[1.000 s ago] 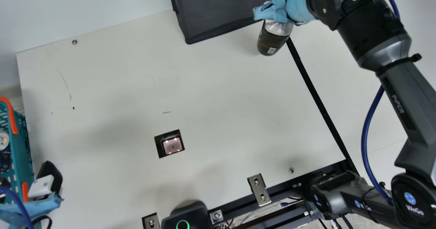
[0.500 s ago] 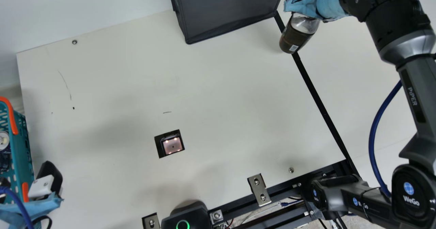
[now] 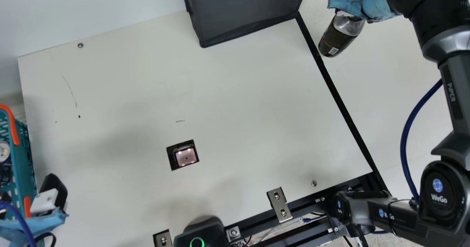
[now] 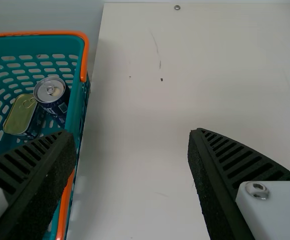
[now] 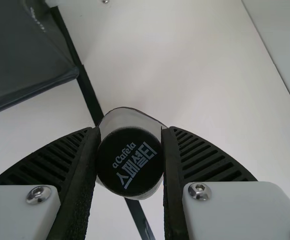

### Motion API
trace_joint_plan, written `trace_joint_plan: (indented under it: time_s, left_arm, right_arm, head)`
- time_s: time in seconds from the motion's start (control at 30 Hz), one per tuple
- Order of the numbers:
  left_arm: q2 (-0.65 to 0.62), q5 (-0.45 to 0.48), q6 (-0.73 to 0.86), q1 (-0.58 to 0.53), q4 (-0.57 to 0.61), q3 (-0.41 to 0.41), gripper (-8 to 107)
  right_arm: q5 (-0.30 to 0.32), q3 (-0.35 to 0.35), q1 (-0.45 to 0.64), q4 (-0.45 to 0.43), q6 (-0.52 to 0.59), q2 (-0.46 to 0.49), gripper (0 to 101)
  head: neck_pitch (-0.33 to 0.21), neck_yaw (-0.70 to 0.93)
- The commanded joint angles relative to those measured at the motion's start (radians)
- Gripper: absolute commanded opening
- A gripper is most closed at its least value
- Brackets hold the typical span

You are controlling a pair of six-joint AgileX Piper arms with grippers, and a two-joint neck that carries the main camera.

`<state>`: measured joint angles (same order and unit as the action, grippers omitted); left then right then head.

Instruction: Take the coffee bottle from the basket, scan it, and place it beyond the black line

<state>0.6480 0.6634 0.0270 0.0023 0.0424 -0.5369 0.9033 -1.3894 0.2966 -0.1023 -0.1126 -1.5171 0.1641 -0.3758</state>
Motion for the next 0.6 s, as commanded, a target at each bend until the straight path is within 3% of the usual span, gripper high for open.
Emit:
trace_joint_plan:
  time_s: [0.0, 0.57]
  left_arm:
    - [0.000, 0.000, 0.000, 0.000, 0.000, 0.000, 90]
    - [0.000, 0.000, 0.000, 0.000, 0.000, 0.000, 90]
  right_arm:
    - [-0.006, 0.004, 0.006, -0.005, 0.002, -0.003, 0]
    - [-0.084, 0.040, 0.047, -0.015, 0.002, -0.040, 0]
  head:
    - [-0.026, -0.001]
    - [-0.026, -0.001]
